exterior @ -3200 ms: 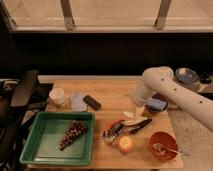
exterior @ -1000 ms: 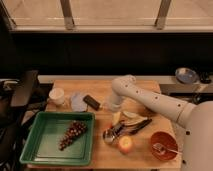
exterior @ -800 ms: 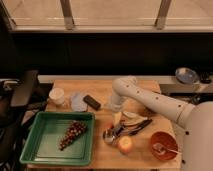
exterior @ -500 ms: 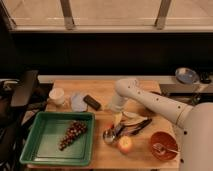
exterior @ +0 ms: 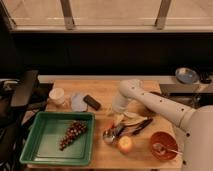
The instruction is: Place pepper in paper cup
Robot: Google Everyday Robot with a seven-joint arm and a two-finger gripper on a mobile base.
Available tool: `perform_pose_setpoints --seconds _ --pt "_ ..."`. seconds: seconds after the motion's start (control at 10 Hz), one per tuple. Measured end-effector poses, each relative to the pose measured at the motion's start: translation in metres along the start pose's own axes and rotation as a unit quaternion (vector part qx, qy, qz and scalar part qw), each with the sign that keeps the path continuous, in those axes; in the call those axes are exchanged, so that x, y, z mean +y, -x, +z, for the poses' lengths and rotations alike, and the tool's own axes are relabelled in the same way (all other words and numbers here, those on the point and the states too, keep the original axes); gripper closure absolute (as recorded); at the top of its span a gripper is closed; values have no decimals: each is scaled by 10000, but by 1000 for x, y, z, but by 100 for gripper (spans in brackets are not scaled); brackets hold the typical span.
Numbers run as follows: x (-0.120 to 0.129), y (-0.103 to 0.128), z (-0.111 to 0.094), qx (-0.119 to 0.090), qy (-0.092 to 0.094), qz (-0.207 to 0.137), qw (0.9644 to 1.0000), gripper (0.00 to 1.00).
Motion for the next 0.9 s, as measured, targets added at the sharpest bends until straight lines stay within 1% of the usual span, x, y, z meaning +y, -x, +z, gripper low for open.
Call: perform_pose_setpoints --seconds 0.3,0.4,0.6,0.8,0.9 --pt "0 4 -3 10 -40 -27 10000 94" --pt "-1 5 -8 30 -49 0 10000 99" --pt "-12 16 -29 94 -110 11 9999 100" --pt "-30 28 -63 196 -274 75 9994 100" --pt "-41 33 -81 271 -395 115 9988 100"
